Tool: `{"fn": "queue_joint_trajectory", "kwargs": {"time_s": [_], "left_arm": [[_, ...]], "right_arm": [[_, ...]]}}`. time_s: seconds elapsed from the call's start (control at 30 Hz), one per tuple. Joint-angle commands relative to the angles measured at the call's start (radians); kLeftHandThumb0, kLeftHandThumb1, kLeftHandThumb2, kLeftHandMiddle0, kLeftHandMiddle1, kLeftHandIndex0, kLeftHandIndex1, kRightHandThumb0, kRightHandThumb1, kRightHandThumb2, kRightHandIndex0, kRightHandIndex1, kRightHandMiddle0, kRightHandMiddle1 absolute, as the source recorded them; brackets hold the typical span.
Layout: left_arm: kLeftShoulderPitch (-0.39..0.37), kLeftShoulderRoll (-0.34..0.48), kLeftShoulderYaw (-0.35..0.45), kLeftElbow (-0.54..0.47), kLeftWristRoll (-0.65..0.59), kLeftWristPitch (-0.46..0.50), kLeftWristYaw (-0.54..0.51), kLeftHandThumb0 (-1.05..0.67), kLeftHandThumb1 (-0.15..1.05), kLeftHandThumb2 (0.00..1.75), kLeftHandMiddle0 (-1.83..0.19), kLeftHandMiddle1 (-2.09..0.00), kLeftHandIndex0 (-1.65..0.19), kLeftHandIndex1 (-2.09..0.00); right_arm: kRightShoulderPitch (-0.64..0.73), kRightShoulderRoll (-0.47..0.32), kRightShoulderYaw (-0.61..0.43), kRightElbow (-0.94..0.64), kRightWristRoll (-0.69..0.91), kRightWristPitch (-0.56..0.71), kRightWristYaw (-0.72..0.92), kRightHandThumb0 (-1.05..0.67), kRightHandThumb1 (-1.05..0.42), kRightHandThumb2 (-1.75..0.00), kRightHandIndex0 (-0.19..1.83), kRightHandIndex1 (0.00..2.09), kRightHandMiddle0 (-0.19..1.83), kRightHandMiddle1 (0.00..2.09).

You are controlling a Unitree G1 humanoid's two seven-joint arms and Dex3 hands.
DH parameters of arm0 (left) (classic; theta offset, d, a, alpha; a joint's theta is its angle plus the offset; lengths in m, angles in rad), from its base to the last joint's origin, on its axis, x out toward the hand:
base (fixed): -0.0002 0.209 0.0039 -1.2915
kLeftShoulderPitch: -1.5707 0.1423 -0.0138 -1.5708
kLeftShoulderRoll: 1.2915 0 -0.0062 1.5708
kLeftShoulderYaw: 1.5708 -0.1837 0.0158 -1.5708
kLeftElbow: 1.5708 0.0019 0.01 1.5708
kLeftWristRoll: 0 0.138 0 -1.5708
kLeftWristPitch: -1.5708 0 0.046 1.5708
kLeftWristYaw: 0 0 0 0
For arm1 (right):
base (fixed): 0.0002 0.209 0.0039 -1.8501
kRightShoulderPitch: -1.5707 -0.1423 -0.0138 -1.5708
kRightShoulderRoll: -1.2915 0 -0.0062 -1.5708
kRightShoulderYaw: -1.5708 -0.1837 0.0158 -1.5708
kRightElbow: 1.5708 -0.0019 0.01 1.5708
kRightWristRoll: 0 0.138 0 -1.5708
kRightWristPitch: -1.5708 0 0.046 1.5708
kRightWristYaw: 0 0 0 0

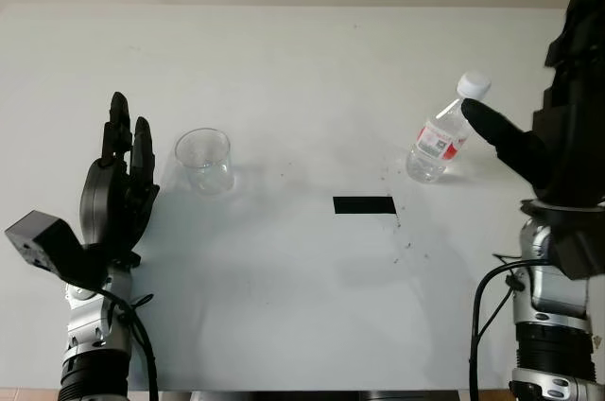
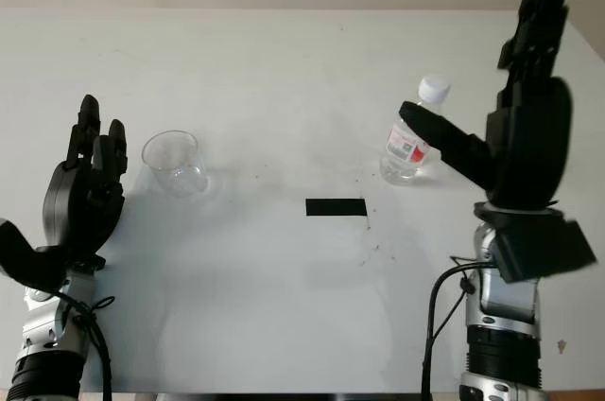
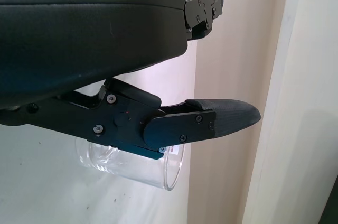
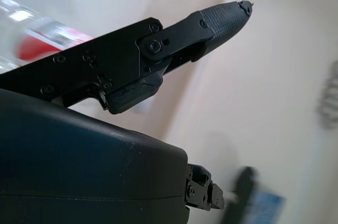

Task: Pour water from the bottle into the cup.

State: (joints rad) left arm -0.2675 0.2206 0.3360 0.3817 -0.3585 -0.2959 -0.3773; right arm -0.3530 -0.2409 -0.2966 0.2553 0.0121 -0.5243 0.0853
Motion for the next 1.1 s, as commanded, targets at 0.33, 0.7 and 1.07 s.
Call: {"fn": "queue_joint_trajectory", "kwargs": {"time_s": [0.33, 0.7, 1.07], "left_arm": [[0.027, 0.014, 0.008, 0.01, -0.014, 0.015, -0.016, -0.74, 1.05, 0.5, 0.19, -0.04, 0.19, -0.01], [0.039, 0.022, 0.012, -0.004, -0.01, 0.013, -0.009, -0.73, 1.05, 0.51, 0.18, -0.04, 0.18, -0.02], [0.039, 0.024, 0.007, -0.004, -0.003, 0.013, -0.006, -0.73, 1.05, 0.51, 0.19, -0.05, 0.18, -0.03]], "right_arm": [[-0.135, -0.011, -0.042, 0.383, 0.234, 0.115, 0.108, -0.94, -0.86, -0.04, -0.19, 0.0, -0.17, 0.01], [-0.208, -0.026, -0.056, 0.61, 0.265, 0.151, 0.166, -0.92, -0.81, -0.05, -0.19, 0.0, -0.19, 0.0], [-0.2, -0.04, -0.001, 0.639, 0.169, 0.019, 0.161, -0.98, -0.84, -0.05, -0.19, 0.05, -0.18, 0.02]]}}
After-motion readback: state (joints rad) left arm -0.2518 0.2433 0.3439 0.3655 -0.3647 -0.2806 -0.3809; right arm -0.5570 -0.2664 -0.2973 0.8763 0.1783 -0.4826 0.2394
